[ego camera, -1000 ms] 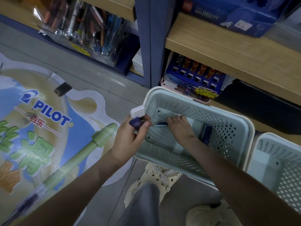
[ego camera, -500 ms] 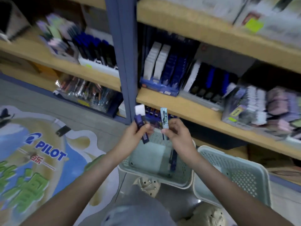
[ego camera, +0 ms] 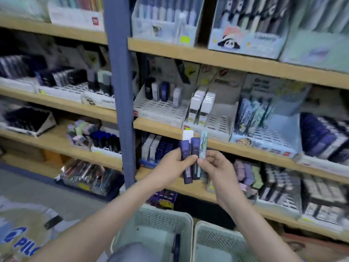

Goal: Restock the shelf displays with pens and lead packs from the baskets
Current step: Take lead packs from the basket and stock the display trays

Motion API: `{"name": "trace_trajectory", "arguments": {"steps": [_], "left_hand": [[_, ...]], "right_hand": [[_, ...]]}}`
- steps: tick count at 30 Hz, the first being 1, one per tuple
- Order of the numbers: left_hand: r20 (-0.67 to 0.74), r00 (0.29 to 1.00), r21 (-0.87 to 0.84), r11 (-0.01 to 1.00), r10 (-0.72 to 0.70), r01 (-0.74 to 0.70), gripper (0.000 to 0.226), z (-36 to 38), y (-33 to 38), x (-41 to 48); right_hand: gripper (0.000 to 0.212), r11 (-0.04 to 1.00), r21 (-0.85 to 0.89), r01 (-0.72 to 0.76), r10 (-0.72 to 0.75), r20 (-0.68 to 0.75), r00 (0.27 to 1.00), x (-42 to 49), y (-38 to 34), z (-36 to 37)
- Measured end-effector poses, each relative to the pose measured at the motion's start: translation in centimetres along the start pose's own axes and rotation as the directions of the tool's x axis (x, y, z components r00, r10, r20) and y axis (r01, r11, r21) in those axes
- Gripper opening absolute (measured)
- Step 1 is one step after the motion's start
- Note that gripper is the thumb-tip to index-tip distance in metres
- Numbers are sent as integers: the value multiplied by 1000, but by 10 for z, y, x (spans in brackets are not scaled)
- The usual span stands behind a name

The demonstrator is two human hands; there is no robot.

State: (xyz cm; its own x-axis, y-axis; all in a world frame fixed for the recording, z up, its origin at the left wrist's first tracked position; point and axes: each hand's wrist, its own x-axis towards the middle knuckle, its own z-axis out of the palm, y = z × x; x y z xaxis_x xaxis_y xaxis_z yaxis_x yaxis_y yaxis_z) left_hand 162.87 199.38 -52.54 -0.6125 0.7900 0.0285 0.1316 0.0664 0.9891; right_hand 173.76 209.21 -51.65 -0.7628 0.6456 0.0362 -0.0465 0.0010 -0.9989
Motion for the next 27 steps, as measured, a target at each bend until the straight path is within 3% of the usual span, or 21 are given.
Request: {"name": "trace_trajectory", "arguments": {"steps": [1, 6, 9, 12, 19, 27], "left_hand": [[-2, 1000, 37, 999, 30, -30, 44, 4, 12, 3], [5, 989, 130, 981, 146, -146, 12, 22, 62, 19], [7, 983, 119, 976, 183, -183, 11, 29, 78, 26], [29, 982, 79, 979, 185, -187, 14, 34, 84, 36], [74, 975, -34, 977, 211, -209, 13, 45, 88, 60], [80, 968, -151, 962, 239, -226, 13, 60, 89, 79]], "right_hand": [[9, 1000, 10, 24, -24, -14, 1000, -1, -12, -8], [15, 993, 34, 110, -107, -75, 991, 2, -55, -45], [14, 981, -8, 196, -195, -142, 970, 6, -73, -70], [13, 964, -119, 237, -262, -301, 917, 21, -85, -103], [11, 966, -227, 127, -221, -457, 861, 75, -88, -163], [18, 866, -501, -9, -190, -344, 919, 111, -90, -183]]}}
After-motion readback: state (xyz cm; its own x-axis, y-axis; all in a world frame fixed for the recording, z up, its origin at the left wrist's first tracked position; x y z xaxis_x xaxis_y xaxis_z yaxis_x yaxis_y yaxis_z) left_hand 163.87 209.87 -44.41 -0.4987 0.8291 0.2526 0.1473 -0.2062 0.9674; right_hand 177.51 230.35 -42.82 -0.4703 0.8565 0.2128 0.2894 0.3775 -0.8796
